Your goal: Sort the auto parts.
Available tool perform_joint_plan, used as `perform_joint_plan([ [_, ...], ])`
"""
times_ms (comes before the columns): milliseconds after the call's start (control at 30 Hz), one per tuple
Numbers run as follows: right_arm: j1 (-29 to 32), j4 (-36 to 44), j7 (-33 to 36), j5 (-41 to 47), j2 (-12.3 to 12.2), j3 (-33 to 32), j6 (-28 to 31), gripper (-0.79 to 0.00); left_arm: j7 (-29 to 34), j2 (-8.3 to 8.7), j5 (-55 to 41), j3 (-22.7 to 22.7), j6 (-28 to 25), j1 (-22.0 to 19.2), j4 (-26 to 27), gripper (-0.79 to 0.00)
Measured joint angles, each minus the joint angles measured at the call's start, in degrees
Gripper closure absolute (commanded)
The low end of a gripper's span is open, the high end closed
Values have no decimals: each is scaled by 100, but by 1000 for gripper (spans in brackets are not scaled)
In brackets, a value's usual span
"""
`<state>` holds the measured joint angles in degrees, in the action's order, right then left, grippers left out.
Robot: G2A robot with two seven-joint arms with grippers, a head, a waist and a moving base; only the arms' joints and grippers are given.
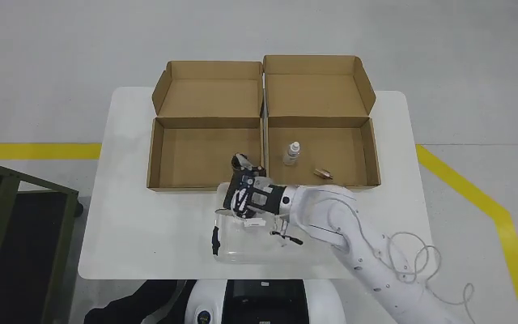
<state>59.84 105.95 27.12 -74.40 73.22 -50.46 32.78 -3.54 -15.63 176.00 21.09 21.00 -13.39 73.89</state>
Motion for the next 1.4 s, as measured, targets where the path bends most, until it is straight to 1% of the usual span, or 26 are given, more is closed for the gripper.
perform_joint_plan([
  [300, 632, 503, -101, -761, -185, -85, 739, -785, 0, 0, 0, 0, 0, 0, 0, -785],
  [533, 901, 496, -71, -1063, -278, -168, 993, -785, 0, 0, 0, 0, 0, 0, 0, -785],
  [667, 955, 374, -73, -1207, -304, -163, 1012, -745, 0, 0, 0, 0, 0, 0, 0, -785],
  [733, 960, 322, -81, -1265, -308, -150, 982, -680, 0, 0, 0, 0, 0, 0, 0, -785],
  [800, 965, 246, -84, -1312, -308, -134, 906, -653, 0, 0, 0, 0, 0, 0, 0, -785],
  [933, 927, 97, -83, -1391, -300, -84, 794, -616, 0, 0, 0, 0, 0, 0, 0, -785],
  [1167, 831, -323, -122, -1580, -268, 88, 618, -576, 0, 0, 0, 0, 0, 0, 0, -785],
  [1367, 786, -561, -197, -1623, -240, 191, 494, -502, 0, 0, 0, 0, 0, 0, 0, -785],
  [1400, 779, -579, -213, -1617, -237, 200, 485, -462, 0, 0, 0, 0, 0, 0, 0, -785],
])
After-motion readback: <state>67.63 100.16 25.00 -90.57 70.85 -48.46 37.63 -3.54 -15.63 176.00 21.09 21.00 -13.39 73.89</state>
